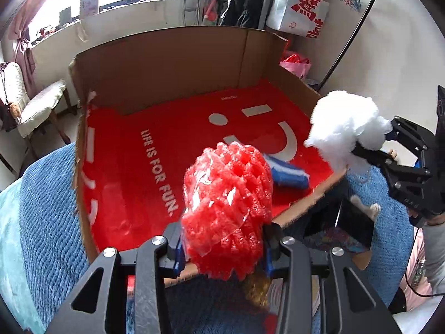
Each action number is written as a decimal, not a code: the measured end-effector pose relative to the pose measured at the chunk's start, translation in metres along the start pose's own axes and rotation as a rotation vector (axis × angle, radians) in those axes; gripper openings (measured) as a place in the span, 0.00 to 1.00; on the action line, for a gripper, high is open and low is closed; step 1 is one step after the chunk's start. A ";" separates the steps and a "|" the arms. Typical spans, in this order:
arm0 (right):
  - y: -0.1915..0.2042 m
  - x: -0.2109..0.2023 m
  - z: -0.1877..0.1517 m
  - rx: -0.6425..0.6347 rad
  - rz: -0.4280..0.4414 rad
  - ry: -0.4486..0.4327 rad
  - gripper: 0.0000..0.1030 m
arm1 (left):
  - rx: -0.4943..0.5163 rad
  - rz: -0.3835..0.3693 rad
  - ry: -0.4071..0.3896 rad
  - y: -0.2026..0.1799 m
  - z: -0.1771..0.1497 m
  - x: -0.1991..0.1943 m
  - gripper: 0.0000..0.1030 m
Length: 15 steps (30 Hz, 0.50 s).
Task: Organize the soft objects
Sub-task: 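Carry the white puff and red mesh ball with both tools into the box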
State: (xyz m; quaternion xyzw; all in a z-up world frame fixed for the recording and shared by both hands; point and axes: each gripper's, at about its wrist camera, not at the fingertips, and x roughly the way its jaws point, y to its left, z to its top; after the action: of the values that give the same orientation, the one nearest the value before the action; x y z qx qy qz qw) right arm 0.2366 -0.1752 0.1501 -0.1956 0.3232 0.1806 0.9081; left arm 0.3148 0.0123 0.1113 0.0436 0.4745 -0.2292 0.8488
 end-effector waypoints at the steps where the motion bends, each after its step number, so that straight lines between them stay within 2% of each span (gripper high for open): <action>1: -0.001 0.005 0.004 0.004 0.010 0.007 0.34 | 0.002 -0.003 0.001 0.000 0.005 0.003 0.42; 9: -0.007 0.049 0.031 0.048 0.070 0.084 0.34 | -0.001 -0.018 0.029 0.002 0.039 0.029 0.42; 15: -0.013 0.093 0.046 0.089 0.104 0.182 0.34 | -0.013 -0.023 0.076 0.010 0.062 0.058 0.42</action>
State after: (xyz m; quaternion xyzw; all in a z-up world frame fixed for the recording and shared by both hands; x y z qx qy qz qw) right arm 0.3340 -0.1458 0.1248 -0.1538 0.4217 0.1945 0.8722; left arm 0.3932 -0.0172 0.0957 0.0413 0.5085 -0.2337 0.8277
